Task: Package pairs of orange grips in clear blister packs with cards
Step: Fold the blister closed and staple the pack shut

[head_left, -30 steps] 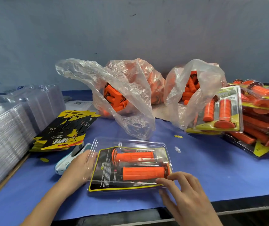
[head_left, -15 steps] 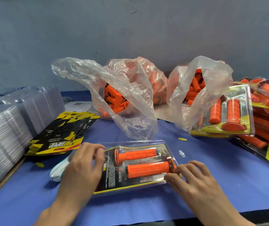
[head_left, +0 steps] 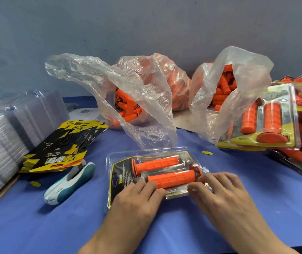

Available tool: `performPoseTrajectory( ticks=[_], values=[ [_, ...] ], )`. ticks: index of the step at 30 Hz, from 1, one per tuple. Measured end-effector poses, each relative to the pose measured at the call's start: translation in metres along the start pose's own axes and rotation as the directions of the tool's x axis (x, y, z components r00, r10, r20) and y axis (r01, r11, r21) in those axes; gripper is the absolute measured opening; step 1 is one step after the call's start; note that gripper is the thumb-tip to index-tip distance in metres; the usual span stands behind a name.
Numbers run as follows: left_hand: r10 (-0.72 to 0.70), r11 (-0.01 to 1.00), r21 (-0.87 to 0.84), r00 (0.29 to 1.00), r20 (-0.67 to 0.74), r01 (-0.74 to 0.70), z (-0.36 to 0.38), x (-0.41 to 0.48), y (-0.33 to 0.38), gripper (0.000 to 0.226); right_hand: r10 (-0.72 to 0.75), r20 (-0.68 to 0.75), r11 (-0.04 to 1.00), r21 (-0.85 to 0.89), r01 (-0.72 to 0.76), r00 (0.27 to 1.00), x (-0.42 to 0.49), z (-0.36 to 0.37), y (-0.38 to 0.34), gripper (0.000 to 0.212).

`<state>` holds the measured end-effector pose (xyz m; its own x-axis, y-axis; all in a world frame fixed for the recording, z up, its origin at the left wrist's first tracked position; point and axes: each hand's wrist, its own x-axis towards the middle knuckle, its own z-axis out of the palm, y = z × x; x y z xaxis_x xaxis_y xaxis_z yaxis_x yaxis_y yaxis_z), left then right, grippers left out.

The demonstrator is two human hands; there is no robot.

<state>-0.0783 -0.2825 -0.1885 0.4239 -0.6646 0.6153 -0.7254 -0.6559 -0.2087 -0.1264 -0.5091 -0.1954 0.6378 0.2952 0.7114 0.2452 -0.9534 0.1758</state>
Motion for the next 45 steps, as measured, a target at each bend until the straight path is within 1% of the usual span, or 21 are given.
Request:
performPoseTrajectory(
  ticks=[3, 4, 6, 8, 10, 13, 16, 17, 20, 24, 27, 29, 31, 36, 39, 42, 45],
  values=[
    [-0.022, 0.997, -0.07, 1.0, -0.004, 0.021, 0.002, 0.005, 0.005, 0.015, -0.056, 0.094, 0.998, 0.023, 0.054, 0.994, 0.003, 0.002, -0.004, 0.02],
    [-0.021, 0.996, -0.088, 1.0, -0.005, 0.02, 0.002, 0.007, 0.006, 0.013, -0.068, 0.125, 0.997, 0.027, 0.065, 0.99, 0.005, 0.0, -0.004, 0.022],
    [-0.015, 0.993, -0.114, 1.0, -0.012, 0.014, 0.002, 0.007, 0.005, 0.006, -0.055, 0.157, 0.998, 0.039, 0.049, 0.986, 0.007, -0.004, -0.002, 0.018],
    [-0.009, 0.993, -0.118, 1.0, -0.014, 0.008, 0.002, 0.005, 0.003, 0.002, -0.039, 0.143, 0.999, 0.042, 0.033, 0.989, 0.009, -0.009, -0.002, 0.014],
    [0.005, 0.995, -0.098, 1.0, -0.016, -0.006, 0.002, 0.0, 0.0, 0.003, -0.038, 0.127, 0.999, 0.042, 0.033, 0.991, 0.01, -0.01, -0.004, 0.017],
    [0.009, 0.998, -0.07, 1.0, -0.017, -0.01, 0.002, -0.009, -0.005, 0.012, -0.03, 0.117, 0.999, 0.049, 0.024, 0.993, 0.008, -0.01, -0.005, 0.022],
    [0.005, 0.998, -0.057, 0.999, -0.037, -0.007, -0.002, -0.017, -0.013, 0.007, -0.01, 0.108, 0.998, 0.067, 0.003, 0.994, 0.008, -0.011, -0.004, 0.03],
    [0.005, 0.999, -0.05, 0.999, -0.052, -0.008, -0.004, -0.019, -0.017, 0.004, -0.004, 0.107, 0.997, 0.072, -0.004, 0.994, 0.007, -0.012, -0.004, 0.03],
    [-0.015, 1.0, -0.026, 0.997, -0.074, 0.013, -0.008, -0.025, -0.028, 0.021, 0.022, 0.119, 0.997, 0.074, -0.031, 0.993, 0.004, -0.012, 0.002, 0.021],
    [-0.047, 0.999, -0.019, 0.996, -0.078, 0.046, -0.012, -0.032, -0.041, 0.026, 0.072, 0.152, 0.993, 0.082, -0.085, 0.986, 0.001, -0.013, 0.011, 0.019],
    [-0.04, 0.998, -0.059, 0.997, -0.062, 0.036, -0.014, -0.033, -0.042, 0.026, 0.066, 0.134, 0.994, 0.072, -0.076, 0.989, 0.0, -0.014, 0.011, 0.018],
    [-0.038, 0.996, -0.077, 0.999, -0.025, 0.036, -0.015, -0.033, -0.043, 0.027, 0.049, 0.138, 0.995, 0.085, -0.061, 0.989, -0.001, -0.015, 0.011, 0.026],
    [-0.041, 0.996, -0.085, 0.999, 0.004, 0.041, -0.016, -0.034, -0.044, 0.027, 0.039, 0.131, 0.995, 0.09, -0.051, 0.991, -0.002, -0.016, 0.01, 0.029],
    [-0.047, 0.998, -0.044, 0.999, -0.002, 0.047, -0.013, -0.034, -0.041, 0.019, 0.042, 0.114, 0.995, 0.085, -0.052, 0.993, -0.003, -0.013, 0.009, 0.02],
    [-0.035, 0.999, -0.031, 0.999, -0.015, 0.034, -0.009, -0.026, -0.032, 0.011, 0.06, 0.114, 0.991, 0.116, -0.073, 0.992, -0.001, -0.014, 0.011, 0.021],
    [0.009, 0.998, -0.068, 1.0, 0.01, -0.008, -0.005, -0.016, -0.023, 0.012, 0.089, 0.11, 0.987, 0.126, -0.103, 0.99, -0.001, -0.013, 0.012, 0.021],
    [0.01, 0.998, -0.06, 1.0, 0.014, -0.01, -0.005, -0.009, -0.017, 0.012, 0.107, 0.097, 0.99, 0.077, -0.115, 0.99, -0.002, -0.013, 0.014, 0.011]
  ],
)
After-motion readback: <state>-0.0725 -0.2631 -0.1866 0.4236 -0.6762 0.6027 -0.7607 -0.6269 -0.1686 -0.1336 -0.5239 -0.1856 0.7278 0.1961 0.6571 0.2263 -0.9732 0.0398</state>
